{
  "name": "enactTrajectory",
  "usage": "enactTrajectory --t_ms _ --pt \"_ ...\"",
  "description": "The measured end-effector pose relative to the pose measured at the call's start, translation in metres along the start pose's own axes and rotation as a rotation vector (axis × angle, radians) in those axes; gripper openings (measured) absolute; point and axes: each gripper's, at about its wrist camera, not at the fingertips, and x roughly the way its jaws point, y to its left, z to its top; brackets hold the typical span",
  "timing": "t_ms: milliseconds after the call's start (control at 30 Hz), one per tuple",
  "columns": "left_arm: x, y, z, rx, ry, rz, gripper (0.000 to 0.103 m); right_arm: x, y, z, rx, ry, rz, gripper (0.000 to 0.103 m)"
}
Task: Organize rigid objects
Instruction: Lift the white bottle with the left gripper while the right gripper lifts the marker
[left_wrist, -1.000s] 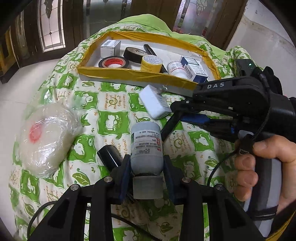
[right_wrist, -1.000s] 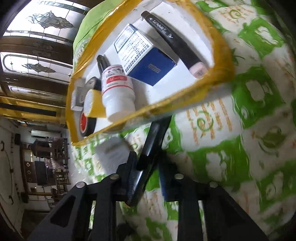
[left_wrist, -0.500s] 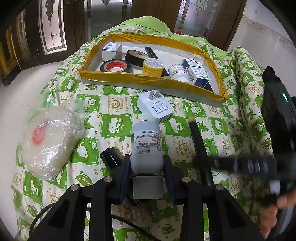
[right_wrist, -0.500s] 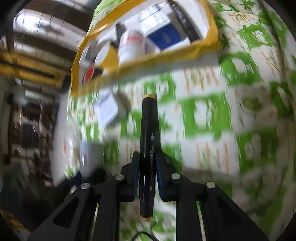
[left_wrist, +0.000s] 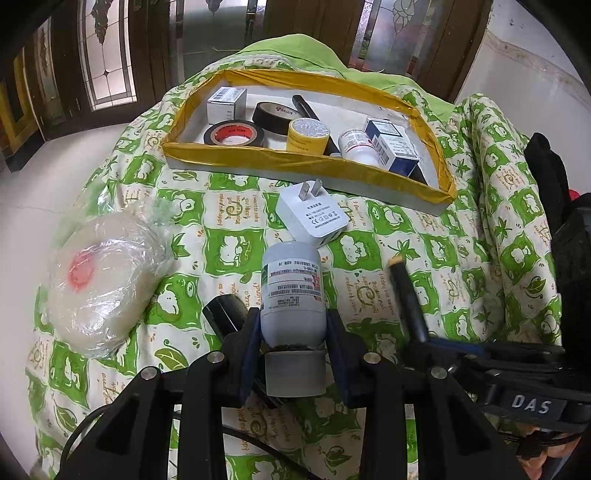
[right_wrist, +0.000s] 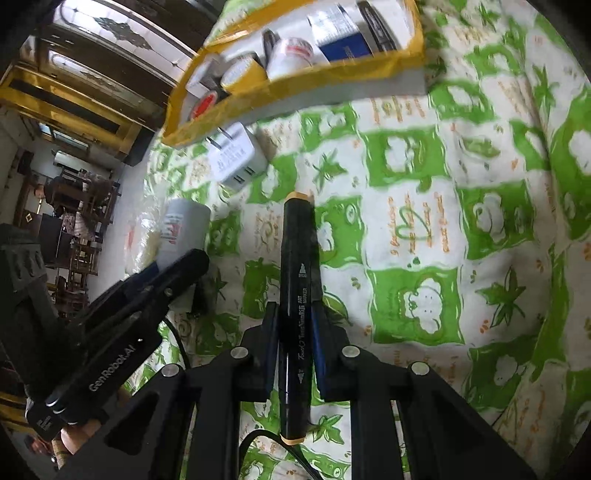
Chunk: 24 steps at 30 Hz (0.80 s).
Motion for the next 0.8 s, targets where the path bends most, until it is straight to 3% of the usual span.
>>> enactTrajectory --t_ms 167,800 --pt "0.001 -0.001 0.000 0.006 0.004 0.003 0.036 -0.011 0.012 0.004 -0.050 -0.063 -0.007 0.016" --pt "0.001 -0.001 -0.001 0.010 0.006 0.007 0.036 -0.027 -0.002 0.012 -0.038 -0.101 -0.012 0.016"
